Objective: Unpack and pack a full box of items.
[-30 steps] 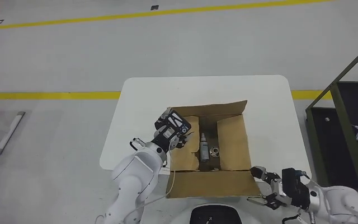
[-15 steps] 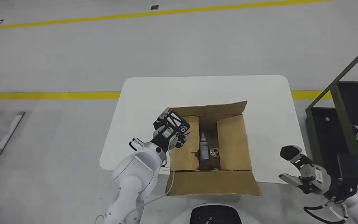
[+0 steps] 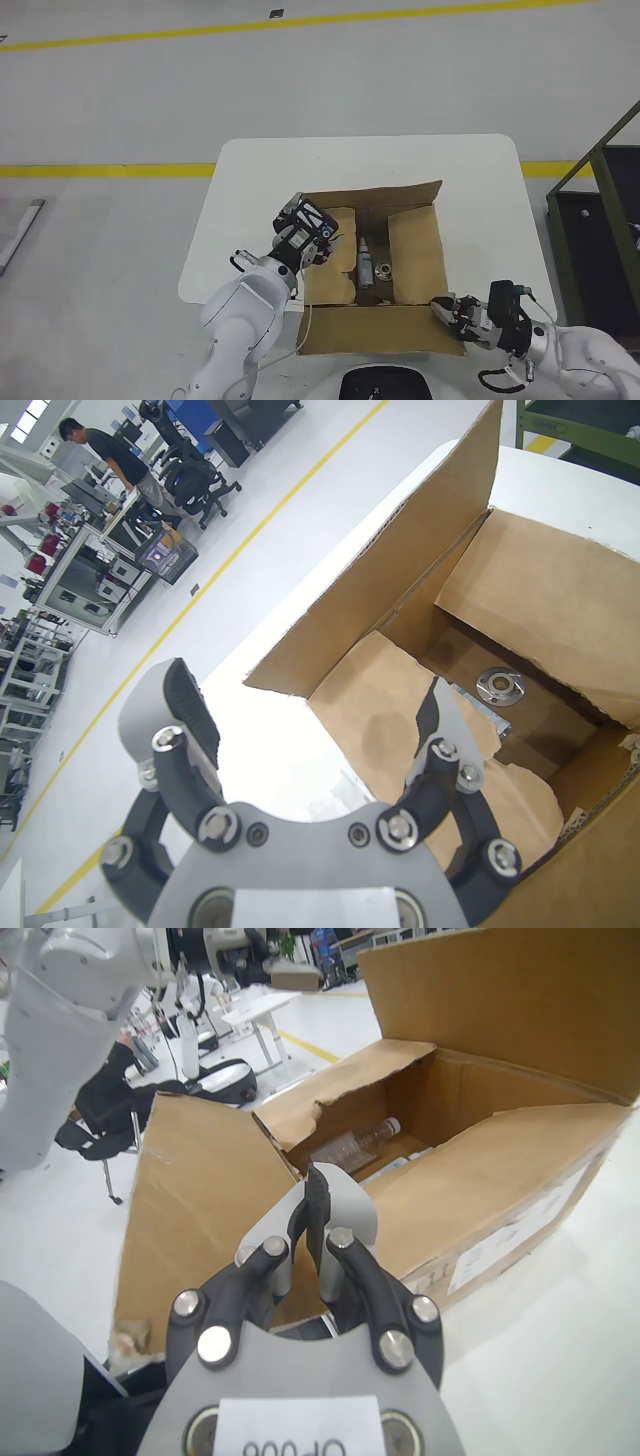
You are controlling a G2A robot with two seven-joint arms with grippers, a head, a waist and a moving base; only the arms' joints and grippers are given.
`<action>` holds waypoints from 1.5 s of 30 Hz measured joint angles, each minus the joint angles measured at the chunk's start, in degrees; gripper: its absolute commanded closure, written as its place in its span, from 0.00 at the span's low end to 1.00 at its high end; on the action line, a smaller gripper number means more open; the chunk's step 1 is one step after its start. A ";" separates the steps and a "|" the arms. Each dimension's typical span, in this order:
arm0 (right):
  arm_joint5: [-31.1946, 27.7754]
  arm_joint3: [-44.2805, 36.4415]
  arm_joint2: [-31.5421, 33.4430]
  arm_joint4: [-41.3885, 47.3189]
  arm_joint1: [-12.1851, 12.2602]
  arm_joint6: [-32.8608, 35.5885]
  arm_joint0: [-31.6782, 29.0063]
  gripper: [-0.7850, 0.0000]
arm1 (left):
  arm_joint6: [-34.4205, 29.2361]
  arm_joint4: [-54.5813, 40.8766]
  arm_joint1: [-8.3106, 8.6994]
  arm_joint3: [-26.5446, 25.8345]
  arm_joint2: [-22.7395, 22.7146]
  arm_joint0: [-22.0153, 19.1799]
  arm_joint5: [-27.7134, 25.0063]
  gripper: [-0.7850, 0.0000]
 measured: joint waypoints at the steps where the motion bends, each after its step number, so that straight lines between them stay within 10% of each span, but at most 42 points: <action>1: 0.04 0.28 -0.49 -1.33 -0.03 0.61 0.25 1.00 | 0.03 0.07 0.03 -0.07 -0.01 0.08 0.10 0.00; 36: 14.06 0.02 4.74 9.63 -1.11 -0.48 6.02 1.00 | 0.95 -0.71 0.27 0.38 0.25 0.65 3.24 0.00; 45: 17.20 3.93 -1.22 2.27 -2.23 2.46 17.20 1.00 | 0.95 -0.71 0.27 0.38 0.25 0.65 3.24 0.00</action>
